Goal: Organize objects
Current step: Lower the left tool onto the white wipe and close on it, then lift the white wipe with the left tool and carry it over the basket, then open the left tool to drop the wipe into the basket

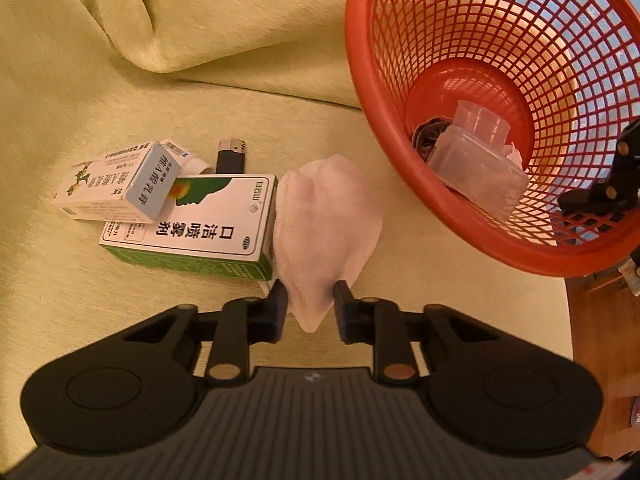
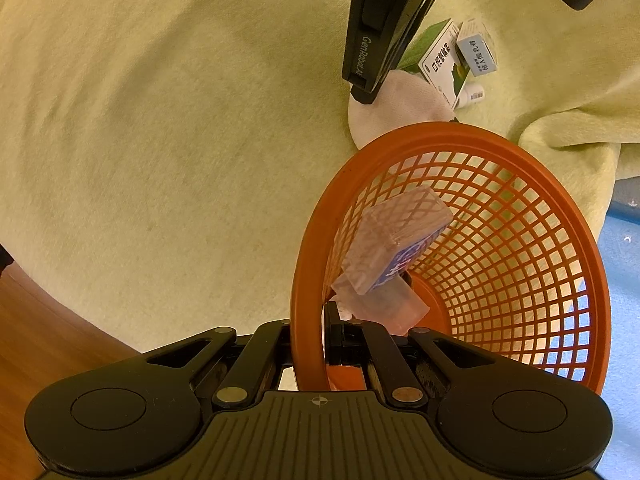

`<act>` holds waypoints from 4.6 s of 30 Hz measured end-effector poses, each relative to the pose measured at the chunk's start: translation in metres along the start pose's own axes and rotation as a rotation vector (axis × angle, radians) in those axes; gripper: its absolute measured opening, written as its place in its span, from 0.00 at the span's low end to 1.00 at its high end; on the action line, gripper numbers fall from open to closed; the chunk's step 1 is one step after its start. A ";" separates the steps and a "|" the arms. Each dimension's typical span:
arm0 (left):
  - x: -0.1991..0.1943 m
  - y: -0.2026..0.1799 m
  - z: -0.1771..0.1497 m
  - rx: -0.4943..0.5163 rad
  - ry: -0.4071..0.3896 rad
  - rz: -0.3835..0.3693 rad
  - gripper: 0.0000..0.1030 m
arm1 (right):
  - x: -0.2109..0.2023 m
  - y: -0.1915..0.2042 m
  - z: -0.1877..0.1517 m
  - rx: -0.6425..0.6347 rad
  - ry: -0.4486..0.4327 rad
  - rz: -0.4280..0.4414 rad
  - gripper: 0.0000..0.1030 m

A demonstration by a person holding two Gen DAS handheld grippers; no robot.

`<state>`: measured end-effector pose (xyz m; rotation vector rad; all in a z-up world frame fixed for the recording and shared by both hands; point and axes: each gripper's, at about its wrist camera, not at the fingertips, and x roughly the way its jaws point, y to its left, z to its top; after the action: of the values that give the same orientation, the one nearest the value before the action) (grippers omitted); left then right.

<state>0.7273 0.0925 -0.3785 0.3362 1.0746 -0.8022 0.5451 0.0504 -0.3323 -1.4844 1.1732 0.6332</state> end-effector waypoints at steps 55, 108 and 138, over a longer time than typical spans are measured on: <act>-0.028 -0.009 -0.025 0.028 0.056 0.035 0.35 | 0.004 0.003 0.006 -0.006 -0.001 -0.001 0.00; -0.151 -0.051 0.063 0.200 -0.155 -0.043 0.14 | 0.004 0.003 0.003 -0.001 0.007 -0.007 0.00; -0.120 -0.081 0.111 0.248 -0.201 -0.147 0.24 | 0.002 0.001 0.005 0.002 -0.001 -0.006 0.00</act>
<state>0.7125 0.0204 -0.2114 0.3792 0.8191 -1.0815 0.5461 0.0548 -0.3361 -1.4854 1.1680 0.6280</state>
